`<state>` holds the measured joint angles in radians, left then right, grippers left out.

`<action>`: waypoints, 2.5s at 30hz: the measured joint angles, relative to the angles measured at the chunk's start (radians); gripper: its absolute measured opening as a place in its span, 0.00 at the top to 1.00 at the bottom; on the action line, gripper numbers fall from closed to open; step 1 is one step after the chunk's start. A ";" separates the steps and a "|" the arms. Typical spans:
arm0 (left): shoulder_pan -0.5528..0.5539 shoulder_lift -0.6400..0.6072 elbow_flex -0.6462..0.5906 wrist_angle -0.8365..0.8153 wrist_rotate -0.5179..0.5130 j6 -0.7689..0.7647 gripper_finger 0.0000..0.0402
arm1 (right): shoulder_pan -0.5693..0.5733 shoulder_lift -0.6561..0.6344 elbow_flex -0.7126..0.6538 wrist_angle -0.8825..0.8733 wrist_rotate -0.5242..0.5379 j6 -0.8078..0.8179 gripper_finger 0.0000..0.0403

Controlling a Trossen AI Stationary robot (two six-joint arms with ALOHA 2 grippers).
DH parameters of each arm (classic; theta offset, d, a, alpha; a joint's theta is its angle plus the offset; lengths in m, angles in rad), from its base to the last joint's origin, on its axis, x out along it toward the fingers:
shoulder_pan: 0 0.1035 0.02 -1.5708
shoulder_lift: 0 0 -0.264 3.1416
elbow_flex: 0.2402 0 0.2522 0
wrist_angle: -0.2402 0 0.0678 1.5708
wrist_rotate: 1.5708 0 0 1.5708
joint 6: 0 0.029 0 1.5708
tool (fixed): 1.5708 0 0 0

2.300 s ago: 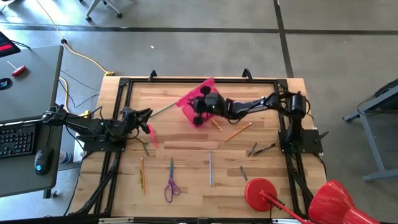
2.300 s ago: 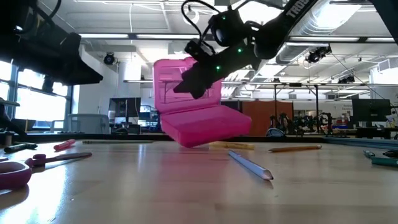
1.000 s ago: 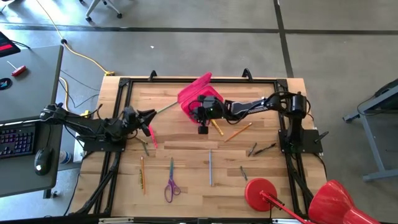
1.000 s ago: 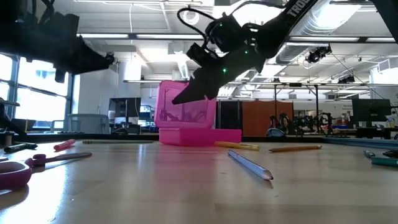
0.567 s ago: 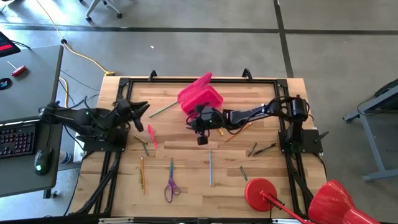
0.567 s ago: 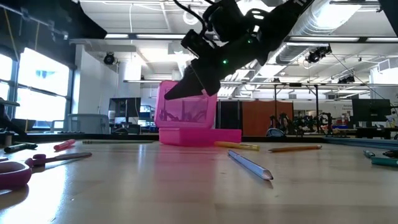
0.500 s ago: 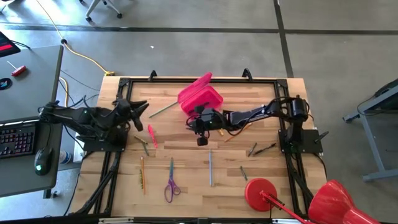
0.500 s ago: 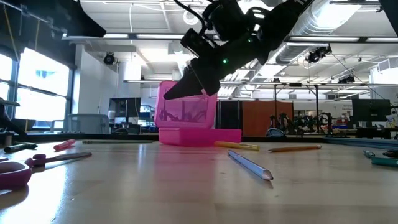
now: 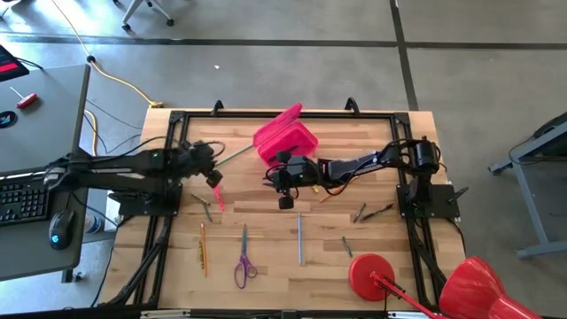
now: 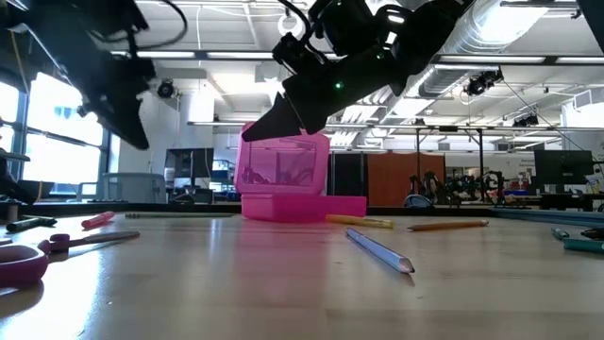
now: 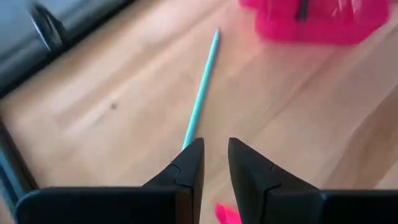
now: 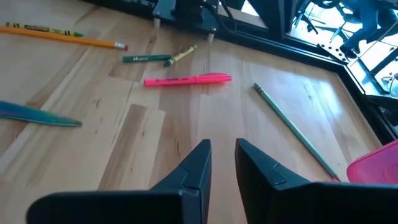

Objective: Pick & place school supplies into a supply box
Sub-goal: Put the top blue pencil into the supply box

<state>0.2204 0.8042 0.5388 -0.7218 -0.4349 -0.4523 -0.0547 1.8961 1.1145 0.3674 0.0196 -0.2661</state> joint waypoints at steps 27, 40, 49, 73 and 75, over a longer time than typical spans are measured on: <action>0.454 0.392 0.001 0.096 0.367 0.246 0.74 | 0.001 0.000 0.000 -0.102 -0.001 0.023 0.87; 0.454 0.451 0.000 0.099 0.362 0.246 0.74 | 0.001 0.000 0.000 -0.126 -0.002 0.023 0.87; 0.454 0.451 0.000 0.101 0.362 0.271 0.74 | 0.001 0.000 0.000 -0.146 -0.001 0.023 0.89; 0.453 0.526 -0.007 0.154 0.424 0.265 0.77 | 0.001 0.000 0.000 -0.149 -0.008 0.023 0.87; 0.453 0.526 -0.006 0.147 0.430 0.243 0.80 | 0.001 0.000 0.000 -0.149 -0.008 0.023 0.87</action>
<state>0.6739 1.3304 0.5323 -0.5750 -0.0045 -0.2093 -0.0540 1.8961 1.1145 0.2180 0.0112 -0.2432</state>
